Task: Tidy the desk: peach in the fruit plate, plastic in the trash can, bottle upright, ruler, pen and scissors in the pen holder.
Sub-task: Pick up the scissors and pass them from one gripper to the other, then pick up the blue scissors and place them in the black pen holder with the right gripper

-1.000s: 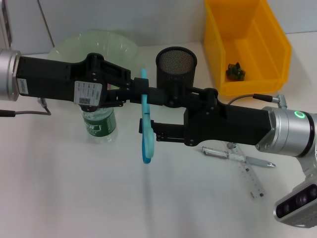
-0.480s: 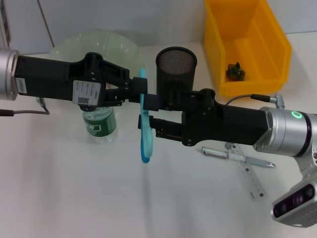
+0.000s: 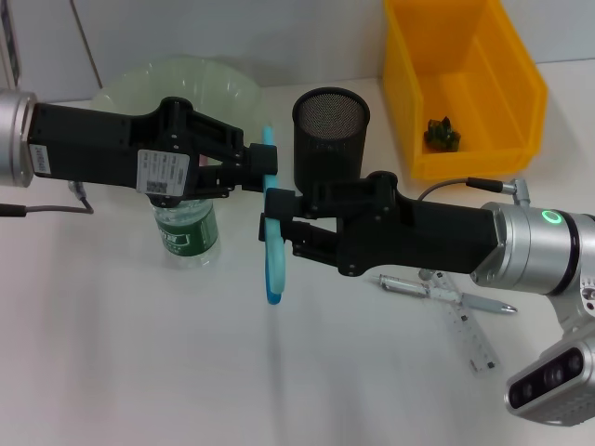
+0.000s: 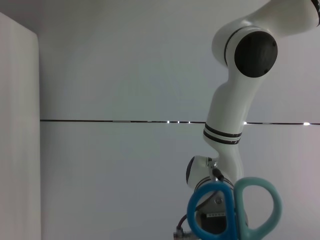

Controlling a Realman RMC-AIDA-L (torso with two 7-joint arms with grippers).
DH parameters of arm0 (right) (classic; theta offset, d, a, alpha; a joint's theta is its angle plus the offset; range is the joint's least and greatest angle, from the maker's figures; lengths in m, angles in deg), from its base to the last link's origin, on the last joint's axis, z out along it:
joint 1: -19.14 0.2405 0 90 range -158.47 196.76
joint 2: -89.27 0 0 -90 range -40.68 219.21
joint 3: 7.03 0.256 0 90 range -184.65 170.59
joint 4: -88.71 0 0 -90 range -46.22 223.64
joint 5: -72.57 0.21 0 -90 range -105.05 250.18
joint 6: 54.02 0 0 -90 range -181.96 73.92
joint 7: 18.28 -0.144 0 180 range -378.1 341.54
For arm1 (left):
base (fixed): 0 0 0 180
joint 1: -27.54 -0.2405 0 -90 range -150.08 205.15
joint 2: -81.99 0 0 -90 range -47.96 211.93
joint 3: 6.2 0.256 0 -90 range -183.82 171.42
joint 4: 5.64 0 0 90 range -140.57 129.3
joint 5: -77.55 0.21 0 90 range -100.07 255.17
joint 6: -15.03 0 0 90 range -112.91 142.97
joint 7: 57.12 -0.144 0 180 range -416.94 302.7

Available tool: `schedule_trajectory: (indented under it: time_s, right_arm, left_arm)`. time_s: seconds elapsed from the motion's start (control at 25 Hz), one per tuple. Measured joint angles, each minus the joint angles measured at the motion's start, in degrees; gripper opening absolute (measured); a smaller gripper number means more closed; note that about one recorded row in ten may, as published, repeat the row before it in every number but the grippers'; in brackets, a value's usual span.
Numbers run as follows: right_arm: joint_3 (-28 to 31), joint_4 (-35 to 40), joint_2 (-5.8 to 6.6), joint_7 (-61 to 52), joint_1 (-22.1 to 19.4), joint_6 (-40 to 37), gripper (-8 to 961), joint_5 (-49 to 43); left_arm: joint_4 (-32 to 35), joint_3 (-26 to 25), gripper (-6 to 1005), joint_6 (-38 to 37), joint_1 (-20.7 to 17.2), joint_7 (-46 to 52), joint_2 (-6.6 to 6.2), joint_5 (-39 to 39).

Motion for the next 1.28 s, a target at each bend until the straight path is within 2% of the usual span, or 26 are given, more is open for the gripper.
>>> schedule_trajectory:
  time_s: [0.56, 1.0, 1.2, 1.28]
  right_arm:
    - [-0.48, 0.01, 0.00, 0.11, -0.01, -0.05, 251, 0.03]
    - [-0.64, -0.33, -0.09, 1.36, -0.16, -0.04, 244, 0.00]
    - [-0.40, -0.62, -0.10, 1.09, -0.38, -0.03, 242, 0.22]
    - [0.24, -1.20, -0.14, 0.86, -0.55, -0.02, 241, 0.37]
  left_arm:
    - [0.21, 0.06, 336, -0.30, 0.03, -0.54, -0.10, 0.07]
    - [0.02, -0.08, 343, -0.18, 0.02, -0.34, -0.65, 0.02]
    - [0.27, -0.48, 585, 0.04, -0.42, -1.02, -1.11, -0.02]
    - [0.38, -1.19, 607, -0.15, -0.71, -1.94, -1.25, -0.02]
